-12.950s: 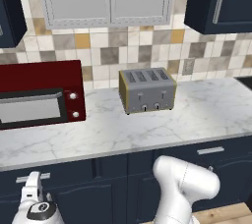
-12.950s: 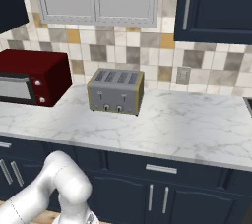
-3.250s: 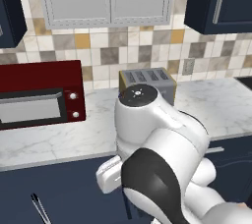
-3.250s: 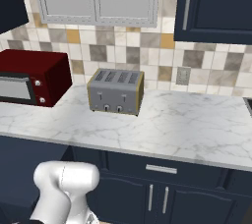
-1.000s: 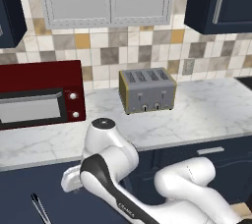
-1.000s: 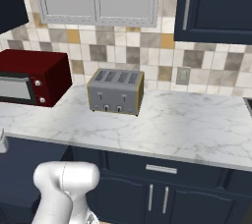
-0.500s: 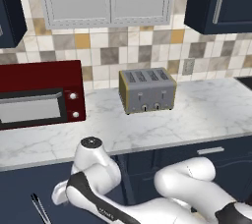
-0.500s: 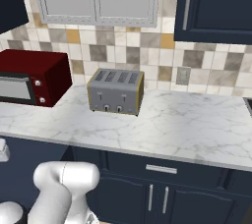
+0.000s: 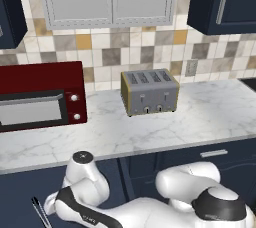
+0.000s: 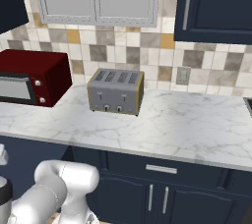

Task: Take the tongs from the drawer on the left and place them on the dining counter next to the tray containing the hot dog.

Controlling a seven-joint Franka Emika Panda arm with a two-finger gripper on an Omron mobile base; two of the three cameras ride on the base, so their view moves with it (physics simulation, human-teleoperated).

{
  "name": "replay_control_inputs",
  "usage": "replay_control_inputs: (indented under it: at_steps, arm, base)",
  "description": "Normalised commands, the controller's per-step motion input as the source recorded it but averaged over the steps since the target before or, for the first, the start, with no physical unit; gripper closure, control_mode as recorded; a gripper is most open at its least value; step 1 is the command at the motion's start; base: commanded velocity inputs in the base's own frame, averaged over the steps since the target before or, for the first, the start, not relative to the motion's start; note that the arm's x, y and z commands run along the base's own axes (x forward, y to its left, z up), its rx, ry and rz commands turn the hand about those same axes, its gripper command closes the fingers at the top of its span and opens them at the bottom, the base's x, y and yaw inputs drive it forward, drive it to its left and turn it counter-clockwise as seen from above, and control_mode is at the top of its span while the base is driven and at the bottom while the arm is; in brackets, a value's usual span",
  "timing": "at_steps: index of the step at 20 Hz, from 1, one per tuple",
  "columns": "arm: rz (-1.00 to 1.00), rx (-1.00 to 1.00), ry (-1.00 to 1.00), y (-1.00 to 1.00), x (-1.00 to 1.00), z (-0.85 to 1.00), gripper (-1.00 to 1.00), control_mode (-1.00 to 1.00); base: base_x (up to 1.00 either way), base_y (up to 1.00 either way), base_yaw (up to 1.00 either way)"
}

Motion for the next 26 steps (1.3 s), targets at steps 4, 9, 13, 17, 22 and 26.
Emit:
replay_control_inputs:
  at_steps: [4, 9, 13, 17, 22, 26]
  arm:
    - [0.0, 0.0, 0.0, 0.09, 0.37, -0.11, -1.0, -1.0]
    - [0.0, 0.0, 0.0, 0.15, 0.22, -0.27, -1.0, -1.0]
    - [0.0, 0.0, 0.0, 0.28, 0.01, -0.5, -1.0, -1.0]
    - [0.0, 0.02, 0.0, 0.35, 0.09, -0.35, -1.0, -1.0]
    - [0.0, 0.0, 0.0, 0.26, 0.18, -0.09, -1.0, -1.0]
    - [0.0, 0.0, 0.0, 0.25, 0.27, -0.28, -1.0, -1.0]
  base:
    - [0.0, 0.0, 0.0]
    - [0.0, 0.0, 0.0]
    - [0.0, 0.0, 0.0]
    - [0.0, 0.0, 0.0]
    - [0.0, 0.0, 0.0]
    - [0.0, 0.0, 0.0]
